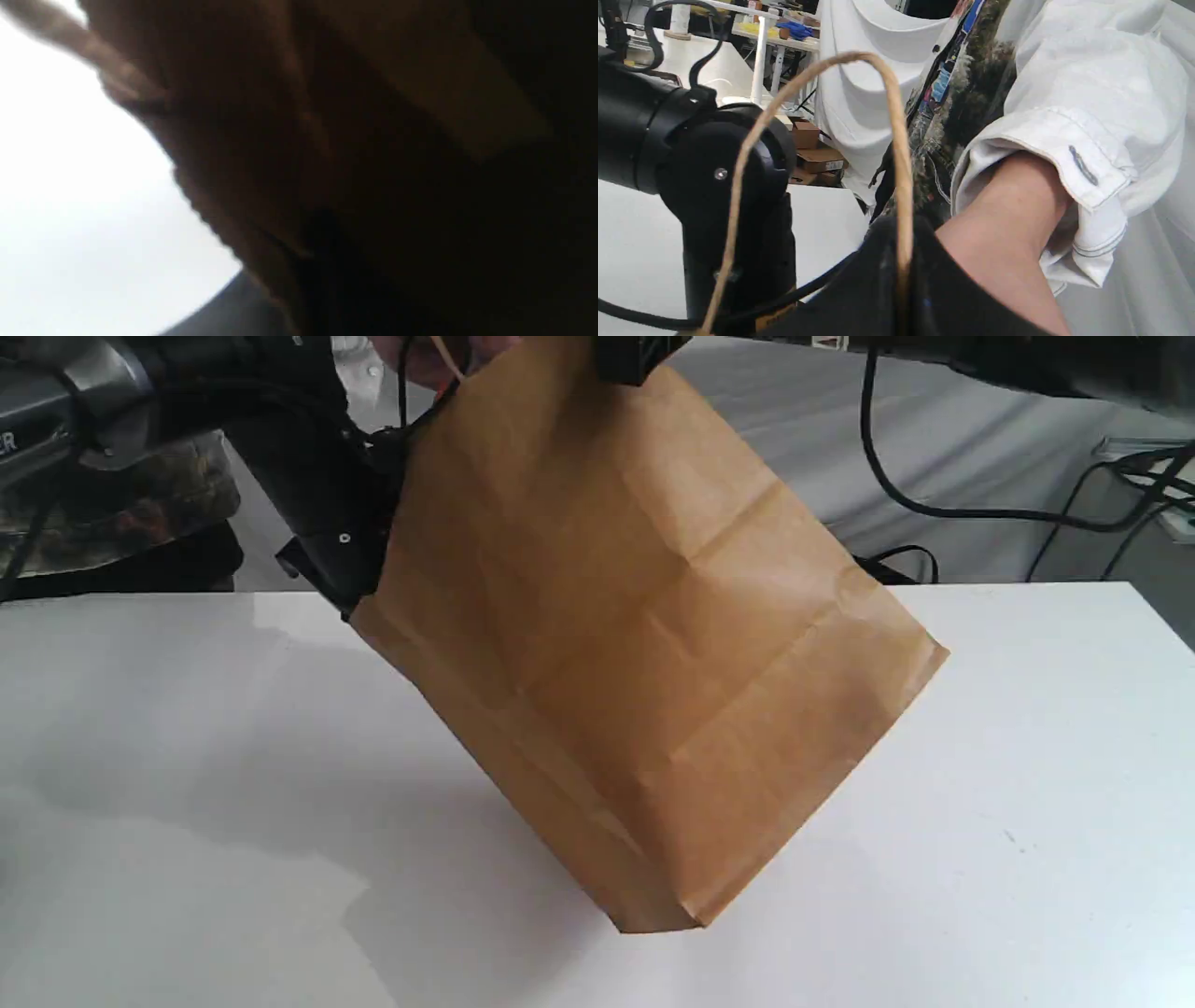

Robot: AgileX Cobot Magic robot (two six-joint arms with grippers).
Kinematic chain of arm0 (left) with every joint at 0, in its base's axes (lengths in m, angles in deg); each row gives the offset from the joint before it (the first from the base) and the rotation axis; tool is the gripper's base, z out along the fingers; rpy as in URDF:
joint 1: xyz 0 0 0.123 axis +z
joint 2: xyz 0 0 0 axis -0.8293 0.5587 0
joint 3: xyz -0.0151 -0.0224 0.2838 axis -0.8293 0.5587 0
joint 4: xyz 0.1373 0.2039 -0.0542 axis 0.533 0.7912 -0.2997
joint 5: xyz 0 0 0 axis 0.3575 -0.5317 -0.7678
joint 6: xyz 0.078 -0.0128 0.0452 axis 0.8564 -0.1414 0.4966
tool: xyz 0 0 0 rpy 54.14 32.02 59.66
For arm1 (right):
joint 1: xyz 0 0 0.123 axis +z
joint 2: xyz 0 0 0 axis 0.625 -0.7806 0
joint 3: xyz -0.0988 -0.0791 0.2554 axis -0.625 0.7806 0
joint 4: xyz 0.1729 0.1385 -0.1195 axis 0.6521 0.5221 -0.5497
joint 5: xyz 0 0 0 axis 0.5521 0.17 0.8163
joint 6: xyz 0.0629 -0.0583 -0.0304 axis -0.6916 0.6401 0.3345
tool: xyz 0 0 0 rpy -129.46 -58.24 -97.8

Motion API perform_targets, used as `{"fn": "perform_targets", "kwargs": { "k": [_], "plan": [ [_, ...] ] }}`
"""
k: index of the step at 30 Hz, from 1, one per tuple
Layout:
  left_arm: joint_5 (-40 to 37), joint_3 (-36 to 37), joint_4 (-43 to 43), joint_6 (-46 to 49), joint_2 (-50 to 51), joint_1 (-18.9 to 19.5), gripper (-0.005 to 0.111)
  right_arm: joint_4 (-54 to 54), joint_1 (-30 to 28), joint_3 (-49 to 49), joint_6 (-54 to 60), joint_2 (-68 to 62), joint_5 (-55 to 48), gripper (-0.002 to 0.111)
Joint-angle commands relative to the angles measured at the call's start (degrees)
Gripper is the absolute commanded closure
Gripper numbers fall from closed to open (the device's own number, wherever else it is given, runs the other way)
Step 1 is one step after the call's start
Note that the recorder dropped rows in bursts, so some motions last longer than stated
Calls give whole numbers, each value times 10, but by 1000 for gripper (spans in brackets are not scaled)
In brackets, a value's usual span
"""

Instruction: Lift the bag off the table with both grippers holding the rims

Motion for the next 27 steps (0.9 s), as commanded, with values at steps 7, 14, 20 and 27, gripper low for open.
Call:
{"fn": "perform_targets", "kwargs": {
  "k": [7,14,20,27],
  "plan": [
    [2,-14,7,3,-3,8,107,7,3,-6,1,5,-2,108],
    [2,-14,7,3,-3,8,107,6,3,-6,1,5,-2,108],
    [2,-19,8,3,-3,8,107,6,3,-6,1,5,-2,108],
    [2,-75,55,-26,-3,14,107,-40,3,-6,-32,5,-2,108]
  ]
}}
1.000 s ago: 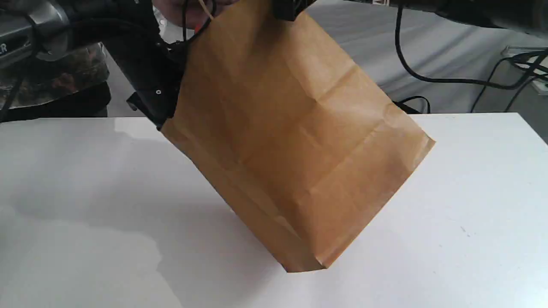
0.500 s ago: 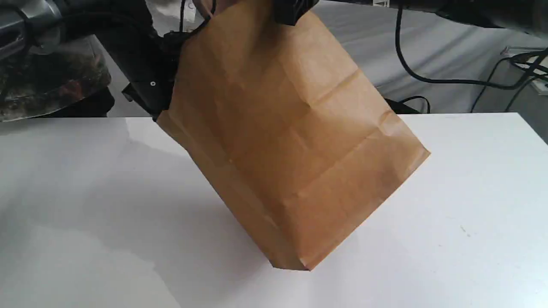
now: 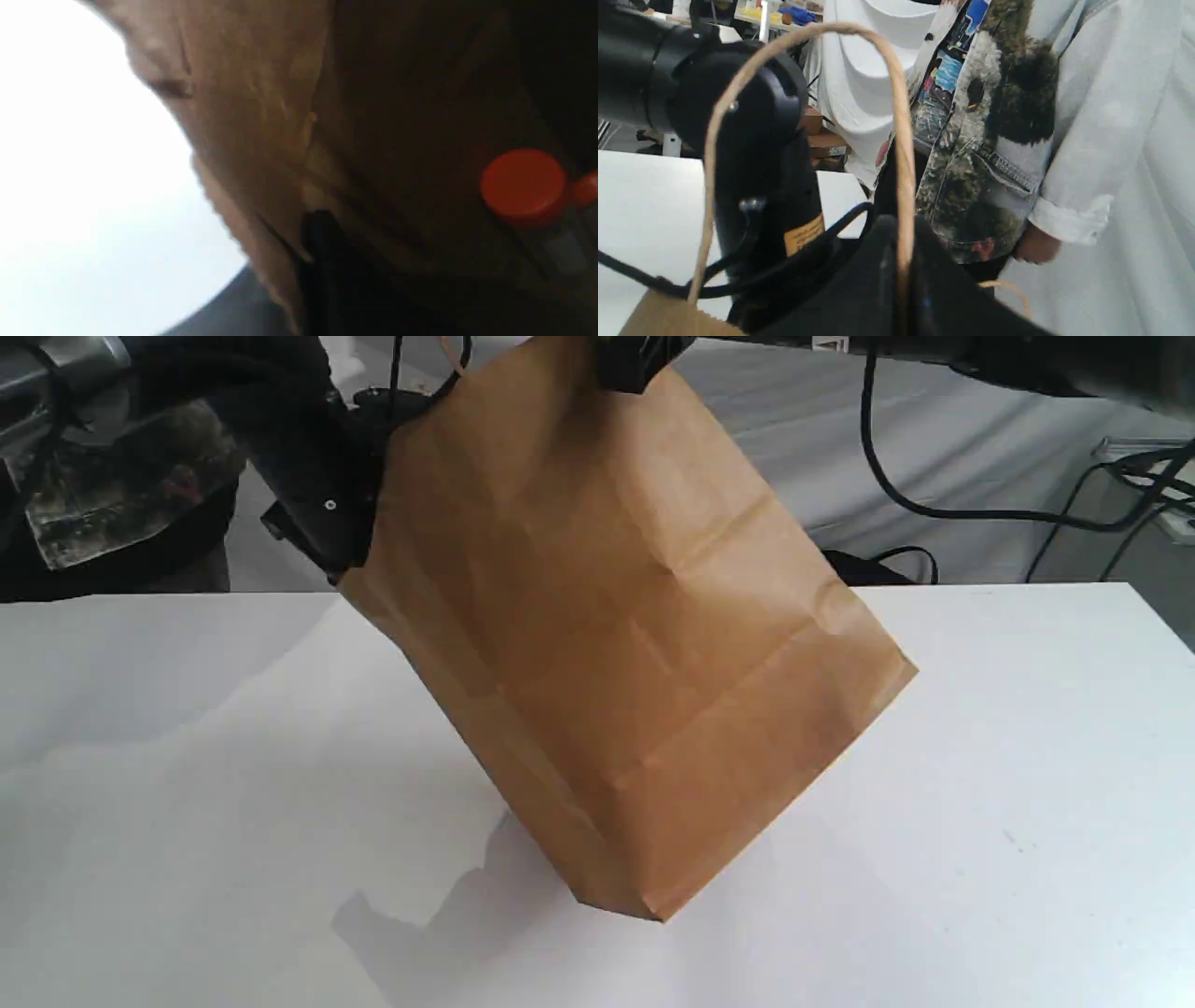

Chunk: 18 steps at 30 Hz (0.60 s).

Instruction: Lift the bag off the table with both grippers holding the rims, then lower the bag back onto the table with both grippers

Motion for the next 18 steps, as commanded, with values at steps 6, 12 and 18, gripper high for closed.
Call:
{"fn": "perform_targets", "kwargs": {
  "k": [6,12,18],
  "plan": [
    [1,-75,9,-27,-3,26,107,-57,3,-5,-46,7,2,108],
    [1,-104,6,-30,-3,35,107,-92,3,-5,-74,16,13,108],
    [1,-129,-6,-30,-3,35,107,-131,3,8,-98,21,28,108]
  ]
}}
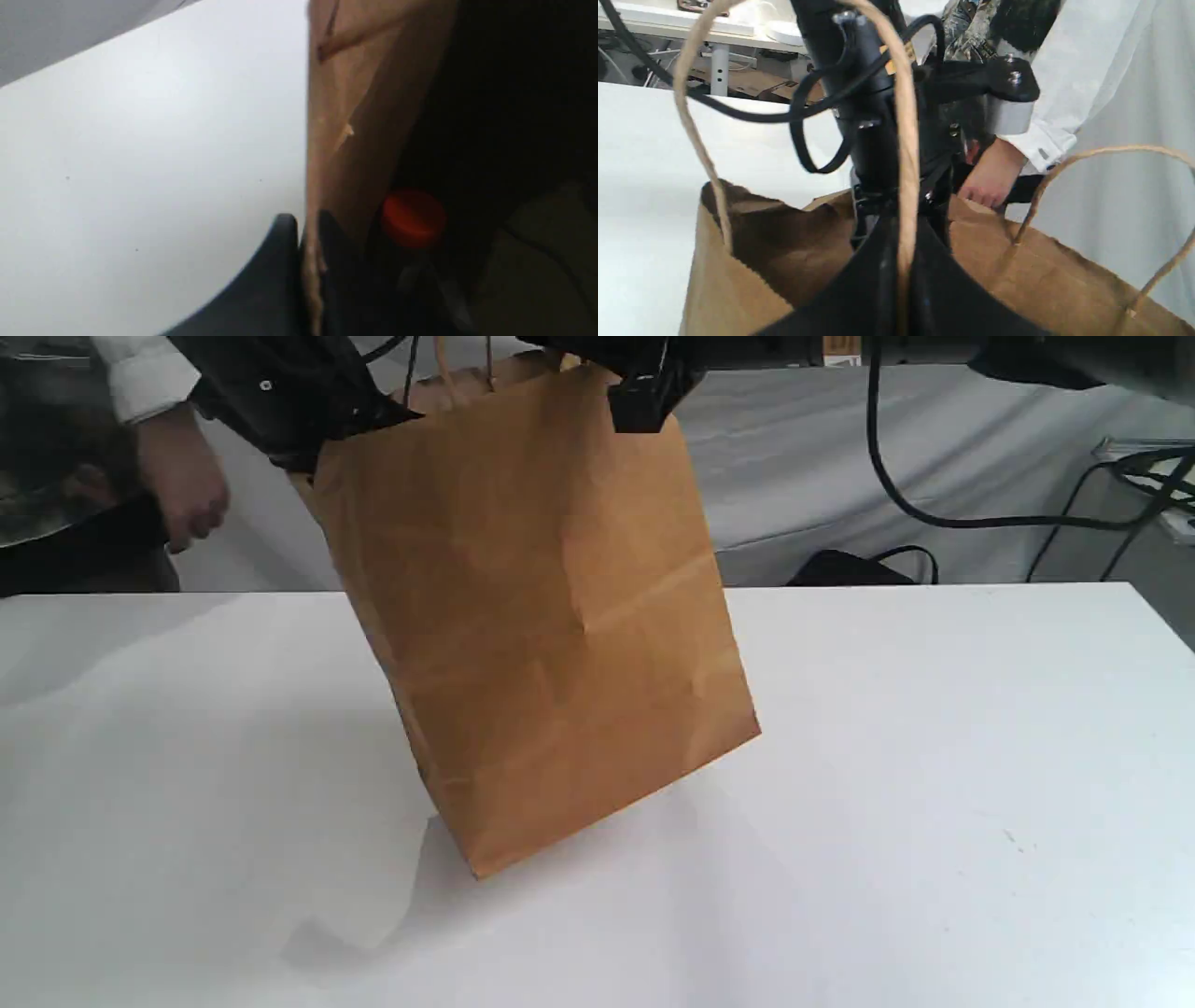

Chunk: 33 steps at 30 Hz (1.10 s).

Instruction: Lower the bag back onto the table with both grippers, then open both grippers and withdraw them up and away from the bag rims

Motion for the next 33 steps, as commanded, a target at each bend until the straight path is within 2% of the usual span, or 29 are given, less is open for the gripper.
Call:
{"fn": "perform_targets", "kwargs": {
  "k": [1,9,17,22,25,28,33],
  "plan": [
    [4,-14,-10,-7,-3,0,107,-12,3,15,-10,8,8,108],
    [4,-27,-10,-7,-3,0,107,-2,3,104,70,28,1,108],
    [4,-27,-10,-7,-3,0,107,111,2,214,210,90,-3,108],
    [4,-27,-10,-7,-3,0,107,115,2,241,213,105,-3,108],
    [4,-26,-13,-7,-3,0,107,115,2,254,212,105,-37,108],
    [4,-22,-22,2,-3,0,107,119,2,280,229,105,-58,108],
    [4,3,-68,21,-3,0,107,197,2,337,333,105,-58,108]
  ]
}}
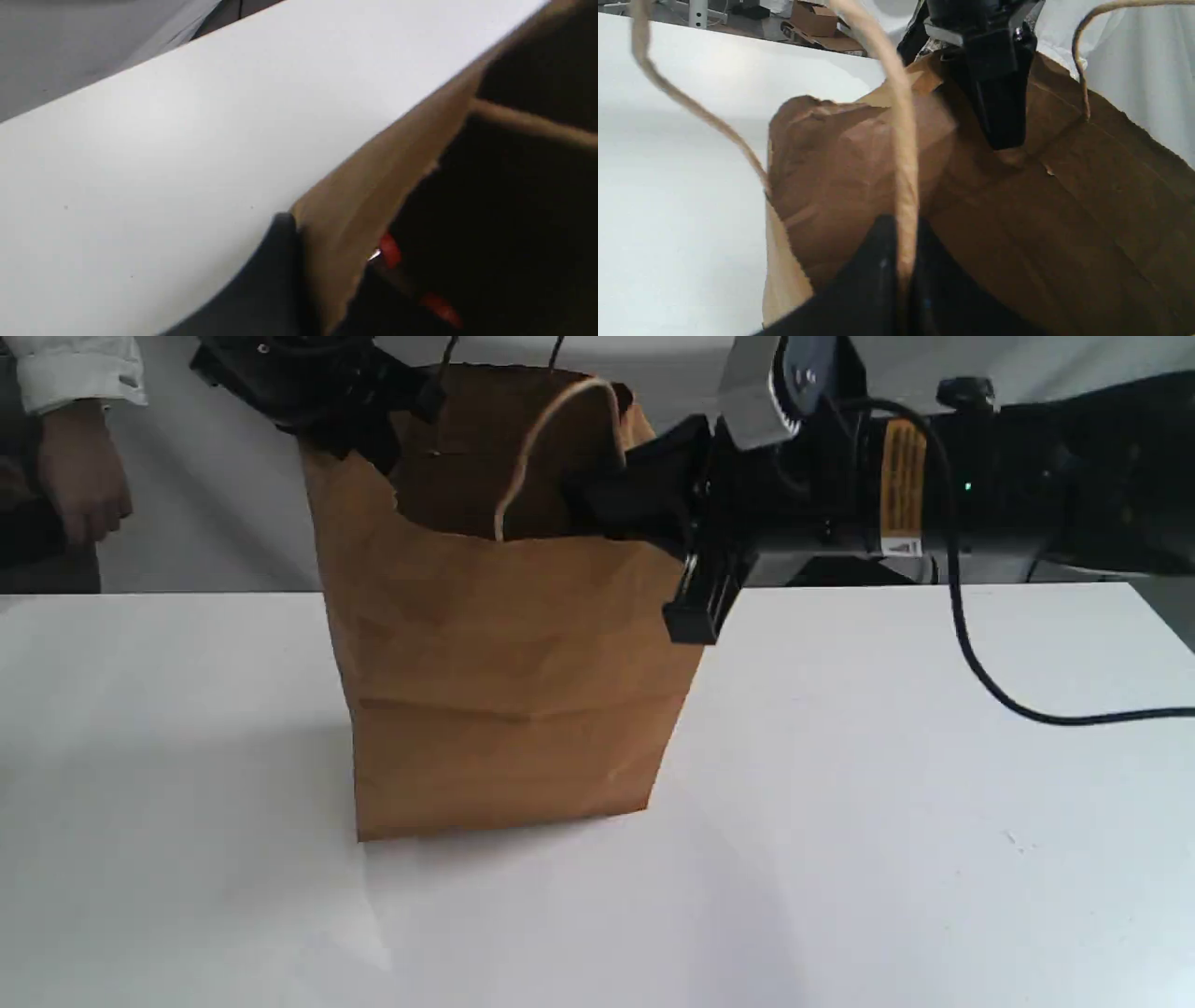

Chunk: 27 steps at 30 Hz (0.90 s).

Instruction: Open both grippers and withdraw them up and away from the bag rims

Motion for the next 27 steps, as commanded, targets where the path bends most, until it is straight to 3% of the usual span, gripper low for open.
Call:
{"fn": "perform_targets", "kwargs": {
  "k": [1,10,17,22,25,27],
  "plan": [
    [5,25,-41,19,-3,-1,107,60,2,27,67,5,-9,108],
    [42,81,-34,31,-3,1,107,104,2,29,96,5,-9,108],
    [68,81,-35,29,-3,1,103,126,2,29,100,5,-9,108],
    [71,81,-34,29,-3,2,87,126,2,29,104,5,-8,108],
    [72,81,-33,29,-3,2,72,126,2,29,112,5,-7,100],
    [72,81,-33,29,-5,2,57,126,2,29,117,5,-3,89]
  ]
}}
